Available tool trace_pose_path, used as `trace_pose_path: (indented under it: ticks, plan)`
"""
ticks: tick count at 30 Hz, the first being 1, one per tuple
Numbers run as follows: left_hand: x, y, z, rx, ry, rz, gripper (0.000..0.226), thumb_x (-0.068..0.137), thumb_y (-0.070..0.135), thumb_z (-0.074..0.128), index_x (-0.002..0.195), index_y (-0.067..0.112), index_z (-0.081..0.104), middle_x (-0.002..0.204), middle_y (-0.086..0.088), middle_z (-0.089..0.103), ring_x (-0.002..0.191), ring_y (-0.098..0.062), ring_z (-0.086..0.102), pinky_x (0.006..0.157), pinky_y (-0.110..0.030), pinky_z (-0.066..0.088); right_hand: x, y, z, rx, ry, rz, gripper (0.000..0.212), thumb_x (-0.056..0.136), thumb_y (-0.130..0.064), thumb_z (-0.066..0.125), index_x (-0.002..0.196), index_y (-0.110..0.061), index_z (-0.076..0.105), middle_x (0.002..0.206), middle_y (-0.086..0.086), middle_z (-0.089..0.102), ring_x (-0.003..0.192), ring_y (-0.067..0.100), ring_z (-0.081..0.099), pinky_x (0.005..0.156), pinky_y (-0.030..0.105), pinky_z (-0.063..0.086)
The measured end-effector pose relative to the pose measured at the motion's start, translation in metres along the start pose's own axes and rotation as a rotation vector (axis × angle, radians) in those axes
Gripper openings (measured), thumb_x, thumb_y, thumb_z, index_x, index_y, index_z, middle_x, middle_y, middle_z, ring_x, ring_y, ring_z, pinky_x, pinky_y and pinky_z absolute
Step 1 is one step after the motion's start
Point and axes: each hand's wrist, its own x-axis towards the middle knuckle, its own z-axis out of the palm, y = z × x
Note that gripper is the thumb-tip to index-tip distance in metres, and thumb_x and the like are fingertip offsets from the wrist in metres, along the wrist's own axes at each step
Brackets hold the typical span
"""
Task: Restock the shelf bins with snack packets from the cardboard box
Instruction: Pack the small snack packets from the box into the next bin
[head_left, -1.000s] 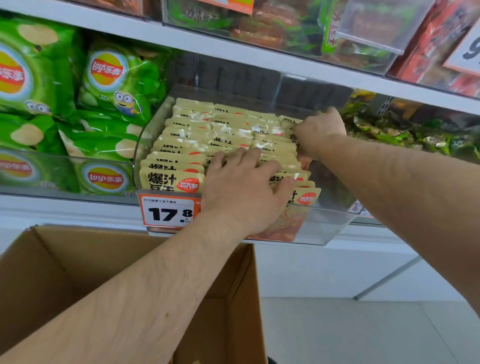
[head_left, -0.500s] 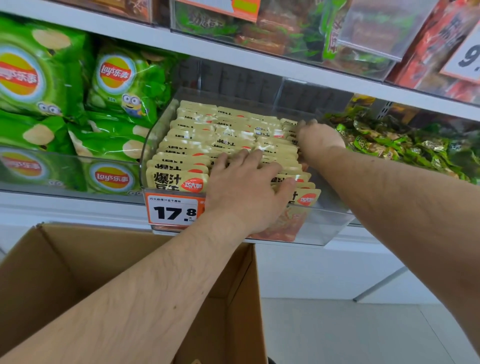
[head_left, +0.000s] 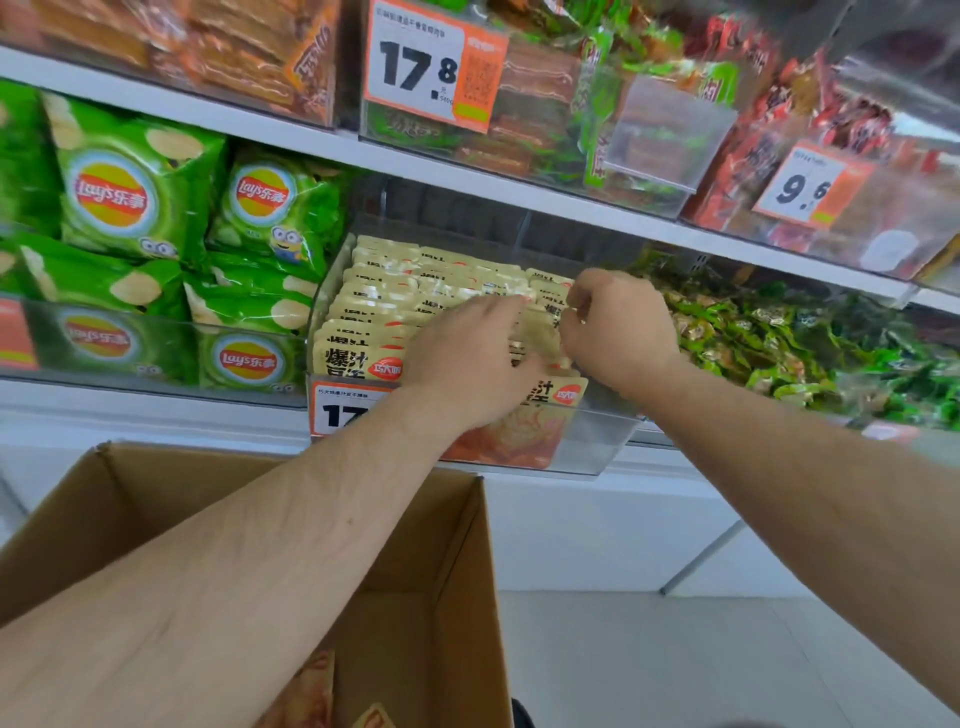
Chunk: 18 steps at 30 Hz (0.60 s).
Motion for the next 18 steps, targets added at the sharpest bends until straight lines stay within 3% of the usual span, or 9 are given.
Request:
trace_pose_path:
  ticks: [2,5,8,10,12,15,18]
  plan:
    - [-0.019,-0.002,-0.01,-0.009,0.195,0.055,0.048,0.09,0.034,0.058,0.136,0.021,0.053,0.133,0.001,0.061,0.122,-0.022,0.054,0.099,-0.038,0.041,-0.023,-0.022,-0.003,0.128,0.134,-0.075,0.012,0.078,-0.021,0.054,0.08,-0.016,0.065,0.078,0.003,0.065,0.077,0.029,0.061,0.064,0.033,0.048]
    - [-0.058,-0.019,-0.013,-0.057,0.374,0.074,0.034,0.082,0.026,0.062,0.115,0.018,0.065,0.109,0.002,0.068,0.103,-0.023,0.059,0.082,-0.034,0.043,-0.063,-0.06,0.004,0.354,0.327,-0.168,0.011,0.071,-0.023,0.053,0.068,-0.015,0.06,0.062,-0.009,0.049,0.059,0.014,0.048,0.053,0.026,0.041]
    - [-0.103,-0.055,-0.002,-0.08,0.379,-0.04,0.032,0.077,0.024,0.062,0.108,0.022,0.066,0.101,0.006,0.068,0.097,-0.016,0.055,0.073,-0.027,0.038,-0.103,-0.1,0.031,0.564,0.266,-0.124,0.005,0.069,-0.02,0.059,0.064,-0.017,0.058,0.059,-0.013,0.043,0.056,0.008,0.043,0.052,0.025,0.038]
    - [-0.132,-0.086,0.01,-0.096,0.271,-0.186,0.028,0.08,0.024,0.063,0.108,0.026,0.065,0.098,0.012,0.065,0.094,-0.012,0.054,0.071,-0.026,0.039,-0.125,-0.123,0.058,0.604,0.09,-0.103,0.01,0.07,-0.027,0.052,0.065,-0.02,0.057,0.058,-0.012,0.046,0.056,0.014,0.051,0.053,0.027,0.042]
    - [-0.16,-0.117,0.024,-0.096,0.129,-0.339,0.025,0.083,0.024,0.065,0.108,0.026,0.065,0.097,0.013,0.064,0.094,-0.014,0.058,0.076,-0.028,0.044,-0.143,-0.141,0.088,0.503,-0.209,-0.077,0.01,0.074,-0.029,0.052,0.071,-0.022,0.058,0.065,-0.008,0.056,0.067,0.021,0.06,0.06,0.03,0.05]
    - [-0.191,-0.157,0.044,-0.118,-0.065,-0.544,0.022,0.083,0.024,0.064,0.105,0.026,0.068,0.1,0.011,0.066,0.098,-0.016,0.062,0.087,-0.031,0.05,-0.166,-0.157,0.14,0.296,-0.703,0.102,0.012,0.083,-0.03,0.057,0.09,-0.023,0.063,0.094,0.001,0.067,0.091,0.027,0.063,0.075,0.033,0.053]
    - [-0.208,-0.185,0.058,-0.144,-0.212,-0.652,0.021,0.084,0.025,0.06,0.102,0.03,0.068,0.099,0.012,0.067,0.102,-0.018,0.063,0.091,-0.036,0.052,-0.202,-0.16,0.205,0.195,-1.067,0.285,0.031,0.085,-0.034,0.059,0.109,-0.016,0.065,0.112,0.007,0.066,0.102,0.03,0.063,0.075,0.03,0.05]
